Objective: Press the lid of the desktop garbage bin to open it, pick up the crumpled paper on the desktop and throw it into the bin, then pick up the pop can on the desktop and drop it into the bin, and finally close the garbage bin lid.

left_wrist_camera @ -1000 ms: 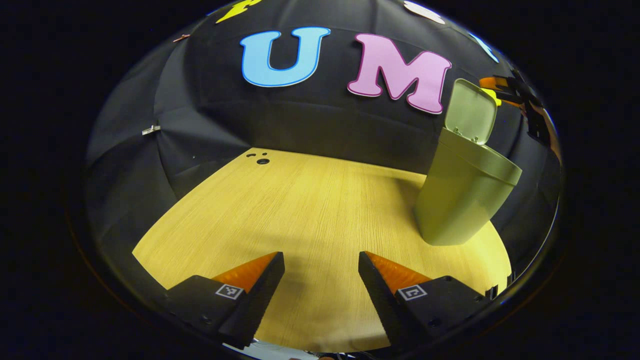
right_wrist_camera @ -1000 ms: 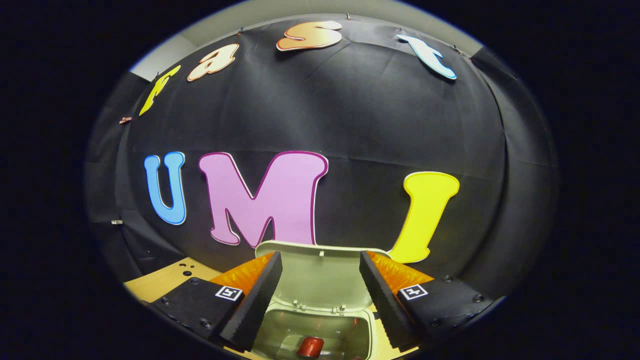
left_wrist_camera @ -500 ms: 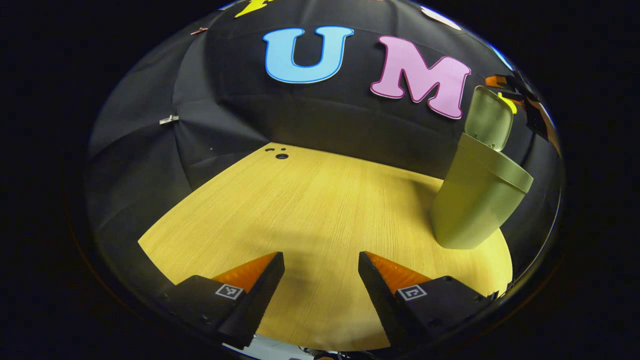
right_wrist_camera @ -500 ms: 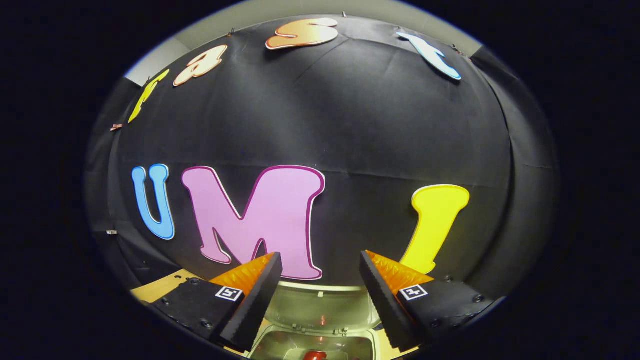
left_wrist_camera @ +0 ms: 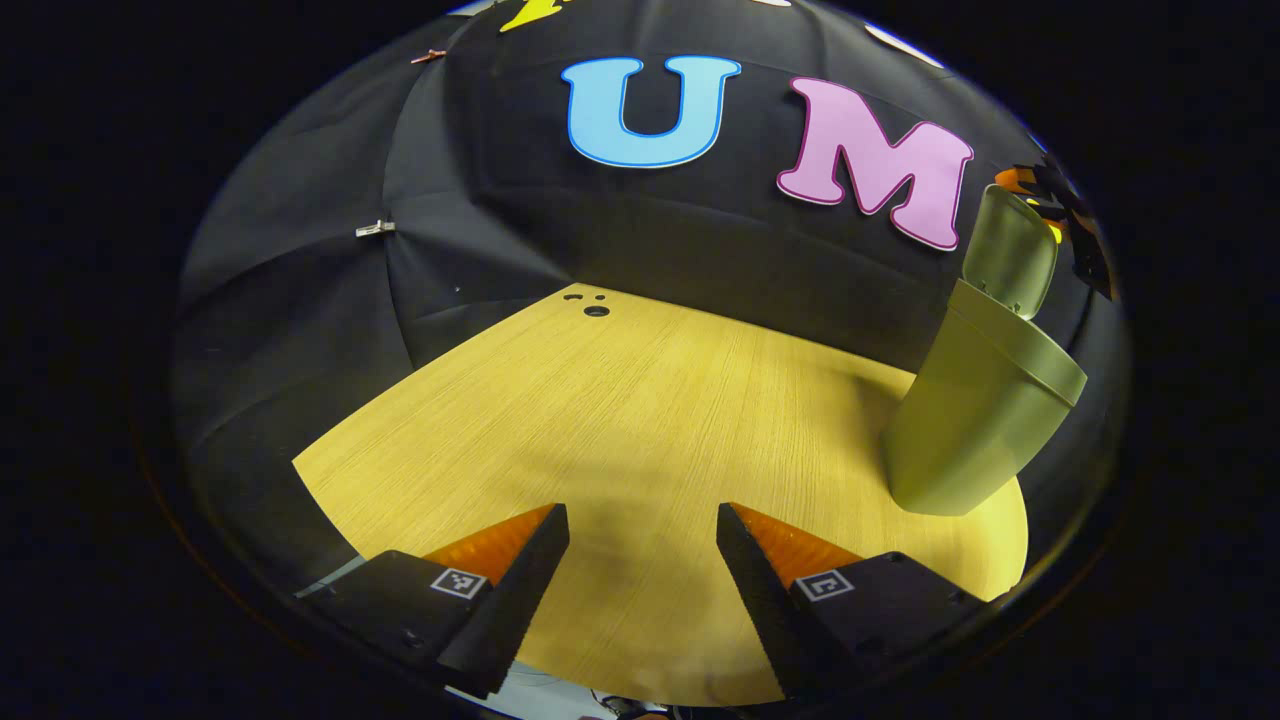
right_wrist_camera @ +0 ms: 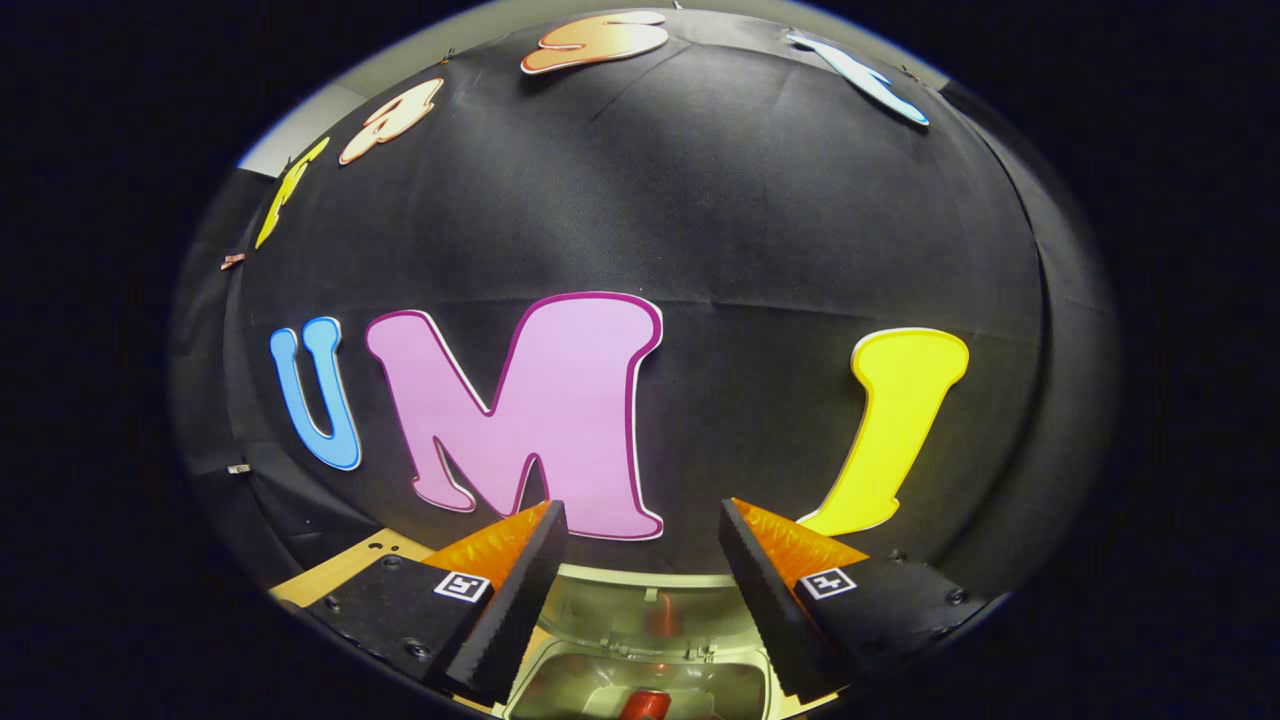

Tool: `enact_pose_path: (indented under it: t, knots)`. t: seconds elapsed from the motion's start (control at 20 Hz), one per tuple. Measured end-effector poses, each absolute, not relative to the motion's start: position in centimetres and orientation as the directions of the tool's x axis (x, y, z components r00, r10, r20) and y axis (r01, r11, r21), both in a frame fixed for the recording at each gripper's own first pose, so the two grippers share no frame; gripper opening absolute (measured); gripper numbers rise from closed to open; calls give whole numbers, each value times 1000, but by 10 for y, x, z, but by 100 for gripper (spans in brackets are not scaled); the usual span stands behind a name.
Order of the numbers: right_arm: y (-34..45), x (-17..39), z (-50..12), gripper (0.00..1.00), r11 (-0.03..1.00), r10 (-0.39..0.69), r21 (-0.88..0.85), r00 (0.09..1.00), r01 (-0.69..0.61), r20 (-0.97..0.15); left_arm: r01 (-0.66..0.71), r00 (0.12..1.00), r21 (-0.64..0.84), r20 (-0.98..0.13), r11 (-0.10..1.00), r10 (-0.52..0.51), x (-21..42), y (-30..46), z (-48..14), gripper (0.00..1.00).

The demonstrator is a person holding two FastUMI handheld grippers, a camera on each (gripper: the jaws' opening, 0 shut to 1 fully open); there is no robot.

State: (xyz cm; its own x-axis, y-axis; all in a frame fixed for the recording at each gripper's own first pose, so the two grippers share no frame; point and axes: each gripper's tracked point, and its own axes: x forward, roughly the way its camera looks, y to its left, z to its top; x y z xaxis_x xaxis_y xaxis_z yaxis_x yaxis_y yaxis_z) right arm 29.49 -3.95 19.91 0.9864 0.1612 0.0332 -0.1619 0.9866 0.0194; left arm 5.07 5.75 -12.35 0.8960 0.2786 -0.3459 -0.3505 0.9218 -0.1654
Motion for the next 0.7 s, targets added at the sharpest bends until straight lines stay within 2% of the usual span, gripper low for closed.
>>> enact_pose_path:
  t: [0.35, 0.7]
  knots:
    - [-39, 248, 173, 96, 985, 172, 14, 985, -172, 0, -250, 922, -128, -333, 960, 196, 70, 38, -119, 96]
    - [-38, 215, 118, 96, 988, 154, 22, 984, -152, -95, -147, 938, -112, -332, 983, 103, 82, 25, -115, 96]
